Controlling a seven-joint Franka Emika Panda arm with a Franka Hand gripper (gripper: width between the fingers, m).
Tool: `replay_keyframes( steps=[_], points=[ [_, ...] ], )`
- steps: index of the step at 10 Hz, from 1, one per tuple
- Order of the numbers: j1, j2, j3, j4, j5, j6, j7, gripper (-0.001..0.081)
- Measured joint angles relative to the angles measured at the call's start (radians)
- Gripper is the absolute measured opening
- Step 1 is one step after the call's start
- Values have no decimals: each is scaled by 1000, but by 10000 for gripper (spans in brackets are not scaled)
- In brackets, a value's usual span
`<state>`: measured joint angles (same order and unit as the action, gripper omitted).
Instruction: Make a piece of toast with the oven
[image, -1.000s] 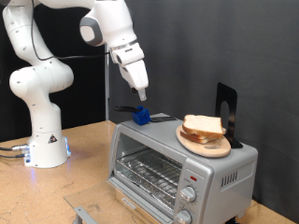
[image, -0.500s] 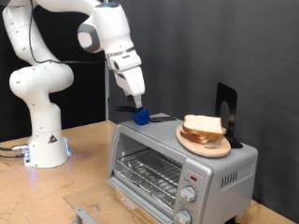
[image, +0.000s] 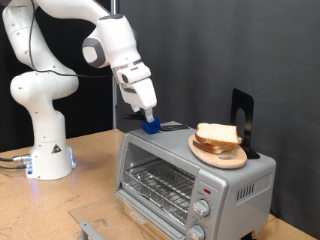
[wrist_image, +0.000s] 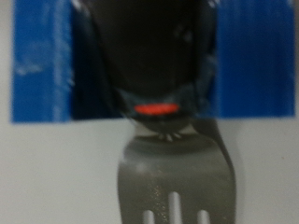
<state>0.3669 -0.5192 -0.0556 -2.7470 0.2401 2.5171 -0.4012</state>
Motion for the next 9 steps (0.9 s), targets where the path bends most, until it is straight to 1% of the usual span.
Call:
replay_keyframes(
  steps=[2,6,9],
  points=[
    [15,8,0,0,20,0,-3,682],
    [23,31,1,0,32,-6,-3,682],
    [32,54,1,4,66,-10,-1,682]
  ],
)
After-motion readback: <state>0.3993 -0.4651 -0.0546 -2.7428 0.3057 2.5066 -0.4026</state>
